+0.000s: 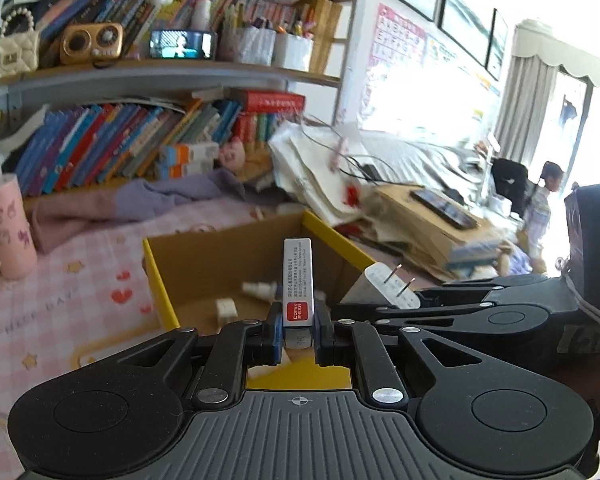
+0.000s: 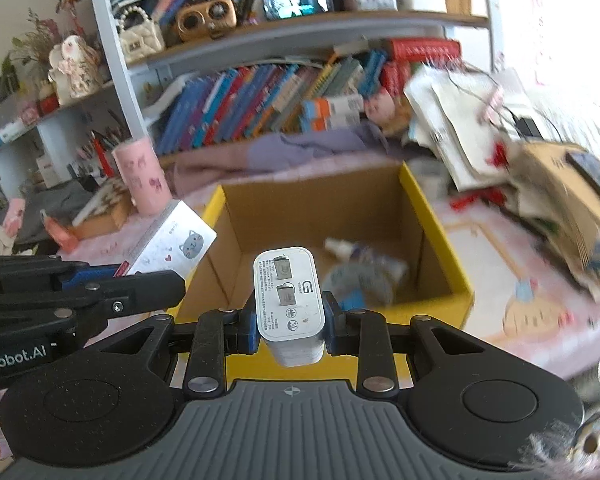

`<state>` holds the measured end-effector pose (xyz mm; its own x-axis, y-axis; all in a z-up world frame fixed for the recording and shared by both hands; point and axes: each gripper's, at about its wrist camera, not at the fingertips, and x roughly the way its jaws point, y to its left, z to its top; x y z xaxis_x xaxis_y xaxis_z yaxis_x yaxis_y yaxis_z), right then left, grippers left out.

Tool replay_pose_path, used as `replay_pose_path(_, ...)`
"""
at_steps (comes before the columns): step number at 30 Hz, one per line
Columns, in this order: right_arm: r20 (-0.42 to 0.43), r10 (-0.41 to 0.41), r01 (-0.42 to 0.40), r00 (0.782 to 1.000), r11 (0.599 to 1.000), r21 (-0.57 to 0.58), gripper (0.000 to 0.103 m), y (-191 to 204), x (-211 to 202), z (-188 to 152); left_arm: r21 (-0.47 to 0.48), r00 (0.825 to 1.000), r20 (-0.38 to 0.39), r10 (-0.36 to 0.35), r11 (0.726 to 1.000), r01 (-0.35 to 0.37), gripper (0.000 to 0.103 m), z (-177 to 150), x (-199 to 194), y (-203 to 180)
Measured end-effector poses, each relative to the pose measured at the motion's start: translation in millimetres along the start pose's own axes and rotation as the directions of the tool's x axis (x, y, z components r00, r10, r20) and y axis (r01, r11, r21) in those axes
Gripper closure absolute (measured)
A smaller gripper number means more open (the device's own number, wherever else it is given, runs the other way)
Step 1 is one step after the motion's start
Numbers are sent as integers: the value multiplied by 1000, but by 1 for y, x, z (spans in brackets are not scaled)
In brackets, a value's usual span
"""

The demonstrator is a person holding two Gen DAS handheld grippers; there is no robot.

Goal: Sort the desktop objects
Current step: 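Lower both into the yellow box and open both grippers to release them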

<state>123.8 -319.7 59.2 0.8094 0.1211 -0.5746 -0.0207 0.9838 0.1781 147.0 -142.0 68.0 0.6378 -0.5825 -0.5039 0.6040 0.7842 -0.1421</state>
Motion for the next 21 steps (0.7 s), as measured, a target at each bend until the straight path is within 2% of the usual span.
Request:
replay_pose_path(9, -42, 48, -52, 998, 994, -101, 77, -31, 52, 39, -25, 990, -55, 132, 991, -134, 90, 8, 55, 9)
replay_pose_path(14, -124, 87, -108, 988, 979, -174, 77, -41, 92, 55, -17, 975, -114, 193, 980, -197, 90, 11, 89, 12)
replay_pose_path(21, -286, 92, -181, 954, 935, -304, 77, -39, 147, 59, -11, 948, -210, 237, 970, -245, 90, 7, 123, 19)
